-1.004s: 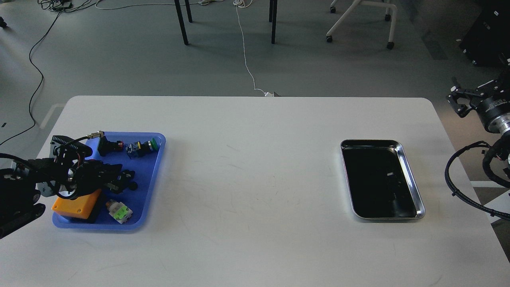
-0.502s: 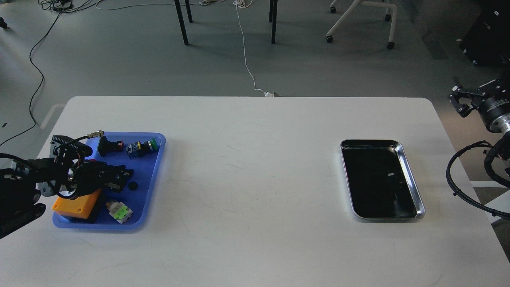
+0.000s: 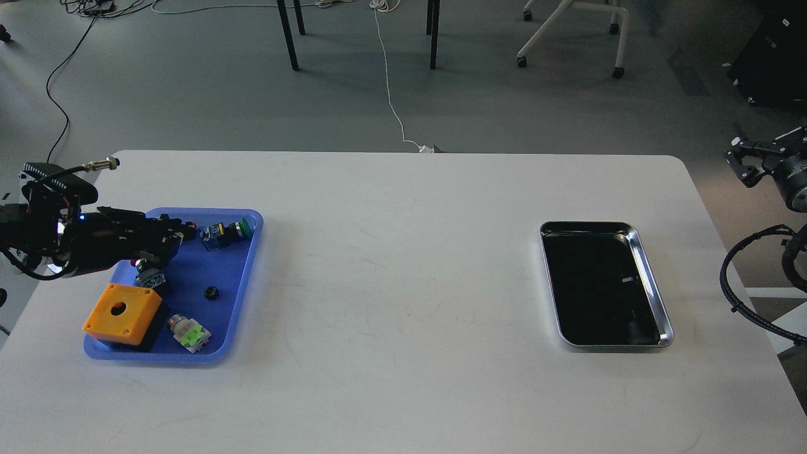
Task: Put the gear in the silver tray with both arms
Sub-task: 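Lift the black gear and carry it toward the table center, then open the left gripper to set the gear on the table center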
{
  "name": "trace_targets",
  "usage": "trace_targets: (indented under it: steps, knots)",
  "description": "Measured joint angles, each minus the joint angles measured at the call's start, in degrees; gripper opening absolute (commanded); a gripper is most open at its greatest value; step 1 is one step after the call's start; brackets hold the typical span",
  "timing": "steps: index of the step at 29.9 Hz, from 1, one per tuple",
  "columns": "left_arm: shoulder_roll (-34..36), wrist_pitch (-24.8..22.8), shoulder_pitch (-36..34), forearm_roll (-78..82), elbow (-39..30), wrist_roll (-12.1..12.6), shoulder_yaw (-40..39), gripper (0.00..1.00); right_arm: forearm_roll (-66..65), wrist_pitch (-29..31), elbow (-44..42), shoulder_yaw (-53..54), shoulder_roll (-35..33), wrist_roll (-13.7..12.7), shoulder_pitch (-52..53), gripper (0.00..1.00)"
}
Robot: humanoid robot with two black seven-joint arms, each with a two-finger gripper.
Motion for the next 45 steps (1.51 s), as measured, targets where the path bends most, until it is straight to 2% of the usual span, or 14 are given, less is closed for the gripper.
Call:
trace_targets:
  steps: [5, 11, 16, 19, 23, 27, 30, 36, 45]
  knots:
    - [-2.1, -2.3, -8.3, 0.0, -5.0, 0.8, -0.5, 0.14, 0.0, 0.0, 0.2, 0.0, -1.5, 0.0, -0.9, 1.00]
    - [-17.1, -4.1, -16.4, 0.0, -2.6, 1.7, -0.4, 0.14, 0.0, 0.0, 0.4, 0.1, -4.2, 0.0, -2.7, 1.00]
    - [-30.1, -4.7, -17.2, 0.6, 0.9, 5.4, 0.0, 0.14, 0.1, 0.0, 0.6, 0.1, -6.6, -0.1, -4.4, 1.00]
    - [-38.8, -4.7, -16.8, 1.1, 5.4, 7.3, 0.8, 0.14, 0.1, 0.0, 0.9, 0.1, -7.0, -0.1, -6.0, 1.00]
    - [-50.1, -4.6, -15.4, 2.9, 12.2, 8.0, 1.6, 0.14, 0.1, 0.0, 0.8, 0.0, -7.1, -0.1, -7.6, 1.00]
    - [-57.7, -4.4, -13.4, 4.0, 17.1, 8.1, 2.9, 0.14, 0.1, 0.0, 0.7, 0.0, -7.1, 0.0, -8.8, 1.00]
    - [-60.1, -3.1, -11.5, 4.1, 21.6, 8.0, 5.7, 0.15, 0.1, 0.0, 0.7, 0.1, -7.1, 0.0, -8.9, 1.00]
    - [-60.6, 0.1, -8.5, 4.1, 29.7, 7.6, 11.5, 0.16, 0.1, 0.0, 0.8, 0.1, -7.1, 0.0, -9.0, 1.00]
    - [-60.6, 1.1, -6.4, 3.7, 30.9, 7.5, 13.0, 0.20, 0.0, 0.0, 0.8, -0.3, -6.9, 0.0, -8.9, 1.00]
